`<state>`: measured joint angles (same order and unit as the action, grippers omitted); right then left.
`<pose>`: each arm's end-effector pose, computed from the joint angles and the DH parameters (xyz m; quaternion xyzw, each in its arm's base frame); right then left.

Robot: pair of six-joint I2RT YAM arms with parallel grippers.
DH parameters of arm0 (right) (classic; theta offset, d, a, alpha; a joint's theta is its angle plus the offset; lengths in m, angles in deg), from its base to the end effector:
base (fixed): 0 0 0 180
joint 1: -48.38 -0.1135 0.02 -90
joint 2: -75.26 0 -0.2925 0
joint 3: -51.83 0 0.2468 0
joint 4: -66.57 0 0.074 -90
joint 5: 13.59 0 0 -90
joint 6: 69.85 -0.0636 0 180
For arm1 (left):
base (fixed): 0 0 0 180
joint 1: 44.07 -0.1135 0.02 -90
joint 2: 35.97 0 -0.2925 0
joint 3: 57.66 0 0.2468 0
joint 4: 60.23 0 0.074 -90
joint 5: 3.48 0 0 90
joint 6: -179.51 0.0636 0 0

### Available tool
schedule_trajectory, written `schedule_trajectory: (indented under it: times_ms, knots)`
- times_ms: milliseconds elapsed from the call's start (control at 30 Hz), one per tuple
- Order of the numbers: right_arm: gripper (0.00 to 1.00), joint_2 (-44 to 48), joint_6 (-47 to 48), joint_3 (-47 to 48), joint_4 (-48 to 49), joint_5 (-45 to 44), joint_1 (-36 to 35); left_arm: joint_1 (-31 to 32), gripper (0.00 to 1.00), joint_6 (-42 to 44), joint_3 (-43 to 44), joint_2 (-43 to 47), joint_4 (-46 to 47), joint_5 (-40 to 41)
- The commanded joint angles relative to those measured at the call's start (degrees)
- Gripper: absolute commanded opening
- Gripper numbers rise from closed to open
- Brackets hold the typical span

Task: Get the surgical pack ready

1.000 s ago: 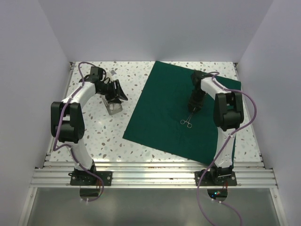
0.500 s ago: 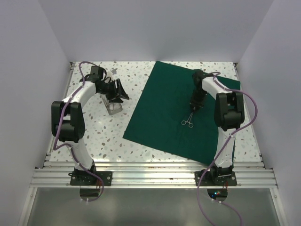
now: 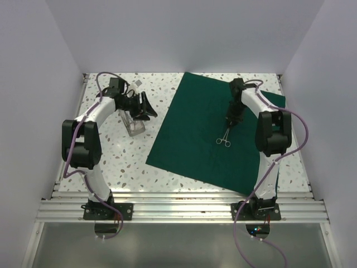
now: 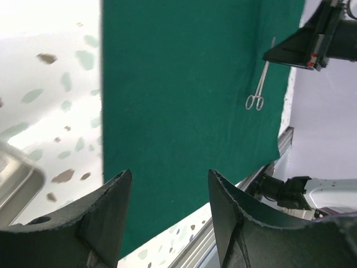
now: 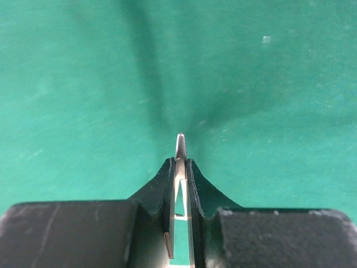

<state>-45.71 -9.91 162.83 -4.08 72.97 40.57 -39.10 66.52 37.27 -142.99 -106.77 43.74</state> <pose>0.4325 0.0555 0.1859 0.1946 0.9770 -0.0018 0.0870 0.4045 -0.0785 0.2385 -0.0430 0.9008 -0.4015 0.1594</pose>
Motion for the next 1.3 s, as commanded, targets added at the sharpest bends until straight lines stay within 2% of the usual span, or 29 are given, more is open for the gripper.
schedule_trajectory:
  times_ms: [0,133,267,467,667,767,800,867,900,933,967,1000,1067,1167,1267]
  knots:
    - [0.00,6.8,2.0,1.9,3.0,8.8,-0.6,2.2,0.61,-0.7,-1.0,2.1,8.0,-7.9]
    - [0.00,9.3,0.9,1.8,10.7,18.6,-3.9,5.8,0.63,-4.7,-1.7,1.5,13.9,-13.1]
    - [0.00,10.3,-0.8,3.5,15.4,23.4,-8.6,9.9,0.64,-9.0,-2.1,0.1,20.3,-17.2]
    - [0.00,9.8,-3.5,6.4,19.9,27.1,-14.2,13.8,0.64,-10.2,-1.8,-2.1,21.2,-18.3]
    - [0.00,8.6,-4.0,9.3,20.1,29.2,-16.0,14.5,0.64,-9.7,-1.2,-3.9,19.4,-18.0]
    - [0.00,8.4,-4.4,9.9,20.5,30.2,-16.1,14.6,0.61,-9.1,-1.2,-4.5,18.4,-17.6]
    - [0.00,8.2,-4.5,10.0,20.2,30.9,-16.2,14.6,0.59,-9.1,-1.2,-4.9,18.4,-17.8]
    - [0.00,7.9,-4.6,10.6,19.9,31.5,-16.4,14.6,0.41,-9.1,-1.0,-5.0,18.4,-17.9]
    - [0.00,7.8,-4.6,10.8,19.8,31.0,-16.3,14.6,0.31,-9.1,-0.8,-5.0,18.3,-17.6]
    - [0.00,7.9,-4.4,11.1,19.0,30.4,-16.3,14.5,0.14,-8.9,-0.7,-5.1,17.7,-16.8]
    - [0.18,7.9,-4.3,11.5,18.4,29.6,-16.2,14.2,0.07,-8.6,-0.1,-5.0,16.7,-16.1]
    - [0.28,7.7,-4.0,11.9,17.6,28.6,-15.9,13.8,0.01,-7.7,0.2,-4.9,15.9,-15.2]
    - [0.50,7.5,-3.5,13.0,13.6,24.5,-14.7,11.8,0.00,-7.2,-0.7,-4.3,14.5,-13.2]
    - [0.59,7.7,-3.2,12.4,9.3,20.9,-11.7,6.6,0.00,-7.1,-3.7,-2.5,14.0,-11.0]
    - [0.61,9.6,-3.2,8.7,8.4,19.3,-8.1,-0.4,0.00,-6.5,-6.5,-0.7,12.0,-8.3]
